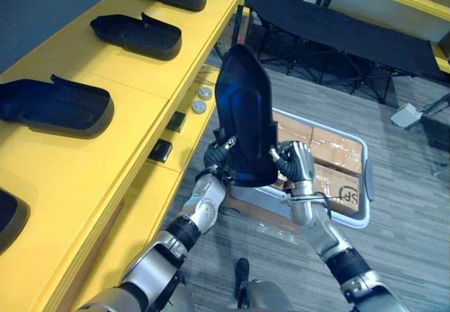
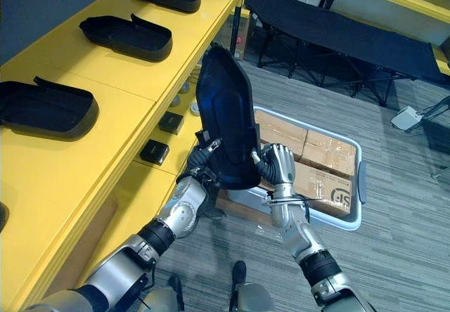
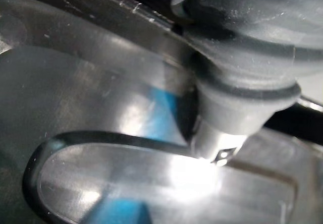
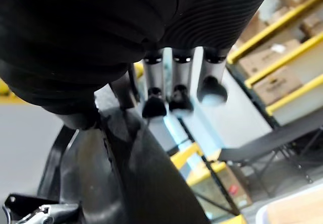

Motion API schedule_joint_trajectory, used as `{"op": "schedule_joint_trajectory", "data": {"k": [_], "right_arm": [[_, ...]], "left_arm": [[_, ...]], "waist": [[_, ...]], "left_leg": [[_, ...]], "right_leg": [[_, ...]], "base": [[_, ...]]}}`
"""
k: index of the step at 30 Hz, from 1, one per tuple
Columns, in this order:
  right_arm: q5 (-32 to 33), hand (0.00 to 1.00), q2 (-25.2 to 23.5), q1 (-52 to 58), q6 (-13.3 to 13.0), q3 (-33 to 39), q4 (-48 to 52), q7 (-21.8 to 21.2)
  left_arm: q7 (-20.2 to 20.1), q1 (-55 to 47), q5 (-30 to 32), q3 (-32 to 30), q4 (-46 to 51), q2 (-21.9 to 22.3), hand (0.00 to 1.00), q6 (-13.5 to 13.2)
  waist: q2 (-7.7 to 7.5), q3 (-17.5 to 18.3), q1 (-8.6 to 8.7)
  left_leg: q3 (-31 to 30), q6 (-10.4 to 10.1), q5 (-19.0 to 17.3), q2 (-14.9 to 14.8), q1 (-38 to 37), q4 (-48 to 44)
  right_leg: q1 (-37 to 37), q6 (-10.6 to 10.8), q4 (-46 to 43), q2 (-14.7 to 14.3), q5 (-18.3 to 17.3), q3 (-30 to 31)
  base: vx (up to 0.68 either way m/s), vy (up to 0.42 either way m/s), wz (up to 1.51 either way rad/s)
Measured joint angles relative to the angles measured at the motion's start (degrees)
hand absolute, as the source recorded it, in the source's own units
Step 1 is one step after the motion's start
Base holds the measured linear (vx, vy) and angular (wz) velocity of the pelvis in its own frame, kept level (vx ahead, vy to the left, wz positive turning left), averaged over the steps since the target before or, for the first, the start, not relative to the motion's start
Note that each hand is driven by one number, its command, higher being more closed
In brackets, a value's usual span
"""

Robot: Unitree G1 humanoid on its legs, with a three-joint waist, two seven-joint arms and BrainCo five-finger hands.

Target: Walk over and take plastic housings, then place them on the shelf

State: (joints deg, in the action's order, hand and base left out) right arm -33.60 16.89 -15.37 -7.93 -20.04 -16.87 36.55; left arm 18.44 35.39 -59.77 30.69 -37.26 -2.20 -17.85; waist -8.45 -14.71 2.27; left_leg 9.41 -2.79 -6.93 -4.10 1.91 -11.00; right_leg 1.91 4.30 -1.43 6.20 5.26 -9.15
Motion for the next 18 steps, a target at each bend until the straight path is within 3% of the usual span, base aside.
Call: {"op": "schedule_joint_trajectory", "data": {"k": [5, 10, 15, 18], "right_arm": [[3.96, 0.00, -0.55, 4.26, -0.10, 0.65, 5.86, 2.79], [11.01, 0.00, -2.34, 7.08, -0.60, 3.39, 16.58, 0.67], [17.28, 0.00, -3.23, 8.02, -6.09, 8.69, 25.60, -1.84], [22.25, 0.00, -3.22, 9.51, -9.75, 15.91, 28.59, -2.68]], "left_arm": [[2.08, -2.21, 7.80, -0.39, 6.78, 0.19, 1.00, -0.98], [9.30, -3.75, 18.74, -3.04, 11.84, 2.58, 1.00, -1.00], [18.53, -6.94, 36.08, -5.31, 12.31, 3.32, 1.00, -0.68], [24.92, -10.99, 48.59, -9.50, 12.80, 3.30, 1.00, 0.11]], "waist": [[-0.04, 0.03, 0.11], [-0.95, 0.90, 0.33], [-1.42, 1.22, 0.65], [-1.40, 1.58, 1.45]], "left_leg": [[0.61, -0.05, 0.04, -0.01, -1.05, 0.65], [1.21, -0.08, 0.01, -0.01, -3.11, 1.64], [2.04, -0.07, 0.01, 0.09, -4.28, 2.08], [2.08, -0.05, 0.03, 0.30, -4.88, 2.44]], "right_leg": [[-0.30, 0.00, 0.04, -0.11, 0.00, 0.58], [-2.16, -0.01, 1.31, -0.37, 0.00, 1.27], [-2.82, 0.06, 1.51, -0.34, 0.05, 1.90], [-3.21, 0.07, 1.54, -0.29, 0.04, 1.80]], "base": [[0.01, 0.015, -0.06], [0.00, 0.008, -0.06], [-0.03, 0.014, -0.08], [0.00, 0.000, 0.00]]}}
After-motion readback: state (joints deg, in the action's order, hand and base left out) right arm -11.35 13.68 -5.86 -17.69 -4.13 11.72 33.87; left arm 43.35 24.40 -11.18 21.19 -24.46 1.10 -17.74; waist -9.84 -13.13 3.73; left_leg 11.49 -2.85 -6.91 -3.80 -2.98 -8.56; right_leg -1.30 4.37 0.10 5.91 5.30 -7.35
